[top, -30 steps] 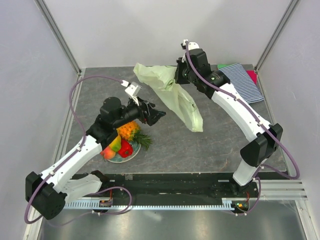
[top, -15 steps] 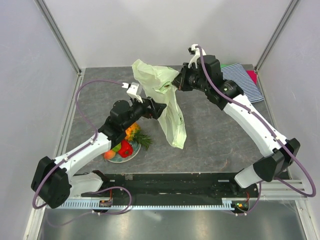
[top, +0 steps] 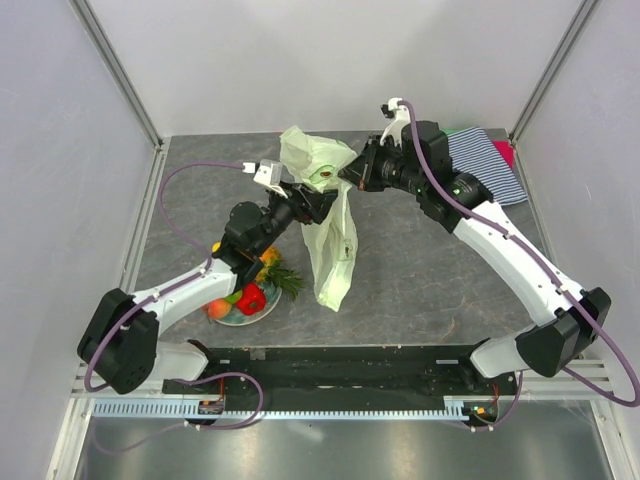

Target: Place the fruits into the plastic bag

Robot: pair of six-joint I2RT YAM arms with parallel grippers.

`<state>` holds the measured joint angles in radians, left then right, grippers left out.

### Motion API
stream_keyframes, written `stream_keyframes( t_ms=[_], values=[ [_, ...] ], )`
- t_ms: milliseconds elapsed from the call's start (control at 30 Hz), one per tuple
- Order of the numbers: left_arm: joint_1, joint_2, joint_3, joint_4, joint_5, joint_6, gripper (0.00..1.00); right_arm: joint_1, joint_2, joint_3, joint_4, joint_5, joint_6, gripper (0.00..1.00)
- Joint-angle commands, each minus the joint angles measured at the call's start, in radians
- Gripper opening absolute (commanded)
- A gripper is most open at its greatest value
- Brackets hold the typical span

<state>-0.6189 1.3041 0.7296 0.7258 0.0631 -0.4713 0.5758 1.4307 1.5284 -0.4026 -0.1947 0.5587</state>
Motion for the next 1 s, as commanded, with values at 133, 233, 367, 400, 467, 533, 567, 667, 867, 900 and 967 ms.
stream_keyframes(
  t_ms=[133,233,367,400,467,533,567,667,867,900,967],
  values=[
    [-0.004,0.021,-0.006,0.25,0.079,0.017,0.47,-0.002,-0.047,-0.039,0.061,-0.042,0.017,0.0],
    [-0.004,0.014,-0.001,0.229,0.077,0.037,0.22,-0.004,-0.049,-0.045,0.056,-0.023,0.003,0.0],
    [-0.002,-0.061,0.036,-0.006,0.023,0.129,0.02,-0.03,-0.055,-0.042,-0.001,0.067,-0.063,0.0],
    [-0.002,-0.086,0.069,-0.079,-0.002,0.187,0.02,-0.054,-0.061,-0.039,-0.042,0.104,-0.083,0.0],
    [-0.001,-0.155,0.129,-0.341,-0.122,0.242,0.02,-0.079,-0.07,-0.037,-0.086,0.249,-0.144,0.0],
    [0.018,-0.19,0.165,-0.565,-0.267,0.304,0.01,-0.114,-0.09,-0.036,-0.151,0.343,-0.201,0.0],
    [0.03,-0.206,0.206,-0.639,-0.298,0.315,0.02,-0.123,-0.096,-0.034,-0.168,0.439,-0.215,0.0],
    [0.102,-0.227,0.276,-0.819,-0.342,0.352,0.02,-0.142,-0.116,-0.027,-0.219,0.537,-0.273,0.0],
    [0.131,-0.132,0.375,-0.862,-0.253,0.404,0.02,-0.142,-0.133,-0.039,-0.246,0.39,-0.358,0.0],
    [0.137,-0.111,0.396,-0.871,-0.261,0.39,0.01,-0.14,-0.136,-0.045,-0.261,0.377,-0.379,0.0],
    [0.153,-0.027,0.473,-0.9,-0.255,0.366,0.01,-0.14,-0.141,-0.063,-0.283,0.365,-0.393,0.0]
  ],
)
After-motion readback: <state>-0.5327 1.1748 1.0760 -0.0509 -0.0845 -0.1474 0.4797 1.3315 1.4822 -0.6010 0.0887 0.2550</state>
